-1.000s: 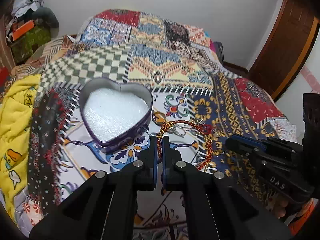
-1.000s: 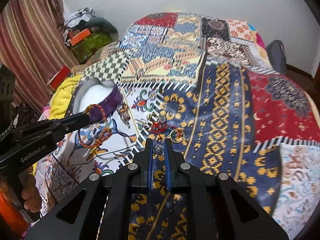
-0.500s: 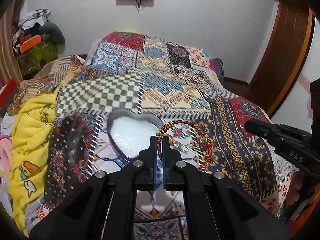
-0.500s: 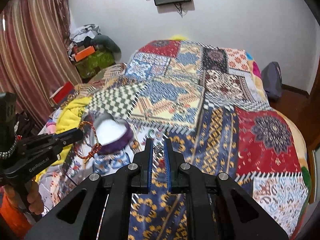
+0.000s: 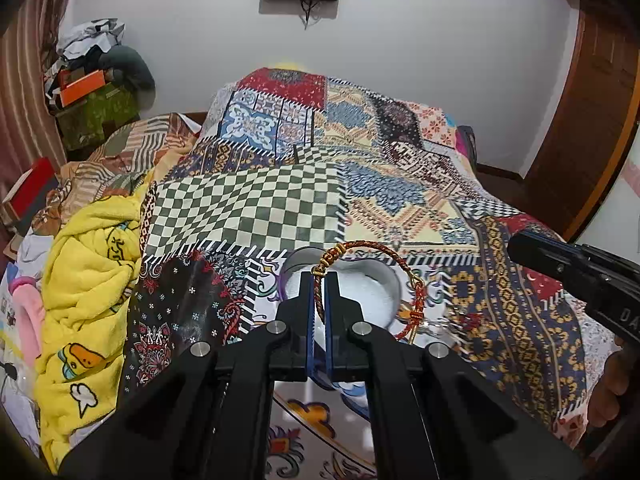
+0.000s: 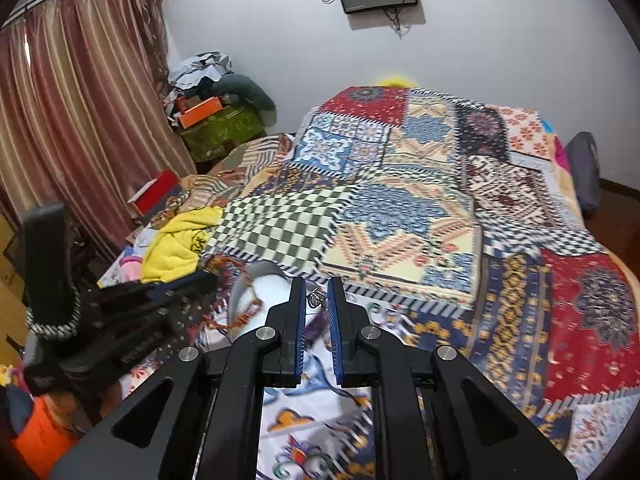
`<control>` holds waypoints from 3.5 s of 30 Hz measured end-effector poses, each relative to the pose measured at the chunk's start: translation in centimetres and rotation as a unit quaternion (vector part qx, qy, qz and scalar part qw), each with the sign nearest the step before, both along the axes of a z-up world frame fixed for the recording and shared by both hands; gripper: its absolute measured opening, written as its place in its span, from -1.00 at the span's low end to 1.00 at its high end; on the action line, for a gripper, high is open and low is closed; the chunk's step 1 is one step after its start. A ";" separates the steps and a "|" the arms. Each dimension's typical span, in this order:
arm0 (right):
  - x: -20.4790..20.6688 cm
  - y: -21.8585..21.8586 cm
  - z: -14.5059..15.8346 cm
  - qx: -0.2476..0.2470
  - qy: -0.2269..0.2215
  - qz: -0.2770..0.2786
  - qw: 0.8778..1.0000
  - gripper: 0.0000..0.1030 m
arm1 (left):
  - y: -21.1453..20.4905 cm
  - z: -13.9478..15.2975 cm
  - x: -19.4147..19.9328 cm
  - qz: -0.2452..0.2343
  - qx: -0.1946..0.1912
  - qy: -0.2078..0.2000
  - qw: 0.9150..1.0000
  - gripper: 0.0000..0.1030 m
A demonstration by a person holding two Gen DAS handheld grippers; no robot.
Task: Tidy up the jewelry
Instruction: 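Carry both items over the heart tin and open both tools to drop them, then move both open tools back to the remaining jewelry on the quilt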
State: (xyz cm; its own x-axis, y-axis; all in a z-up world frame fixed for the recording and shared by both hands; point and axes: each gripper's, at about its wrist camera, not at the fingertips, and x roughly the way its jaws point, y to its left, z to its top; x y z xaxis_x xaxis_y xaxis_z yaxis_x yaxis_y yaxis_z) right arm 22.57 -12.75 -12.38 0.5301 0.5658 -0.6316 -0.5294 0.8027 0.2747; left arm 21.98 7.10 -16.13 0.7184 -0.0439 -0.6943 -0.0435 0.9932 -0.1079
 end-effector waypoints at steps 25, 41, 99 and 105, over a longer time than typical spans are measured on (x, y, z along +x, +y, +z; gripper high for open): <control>3.2 5.5 -5.4 -0.022 0.083 0.057 0.995 -0.81 | 1.4 -3.6 2.8 -0.039 -0.029 0.016 0.999 -0.96; 1.3 5.8 -3.9 -0.057 0.043 0.067 0.995 -0.15 | 2.9 -2.4 1.5 -0.016 -0.036 0.016 0.999 -0.87; 0.7 -7.7 -8.8 -0.117 0.116 0.002 0.986 -0.35 | -9.9 -7.3 2.6 -0.113 -0.044 0.120 0.985 -0.34; 1.5 -7.9 -9.1 -0.112 0.113 -0.006 0.987 -0.62 | -10.2 -7.5 2.9 -0.116 -0.037 0.116 0.986 -0.29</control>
State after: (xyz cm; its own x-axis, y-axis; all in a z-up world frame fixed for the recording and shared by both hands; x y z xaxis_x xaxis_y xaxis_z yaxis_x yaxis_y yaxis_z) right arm 24.11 -20.63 -21.49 0.3666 0.3940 -0.8428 -0.4653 0.8621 0.2007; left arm 24.87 -3.05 -23.64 0.5044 -0.2457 -0.8278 0.1526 0.9689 -0.1946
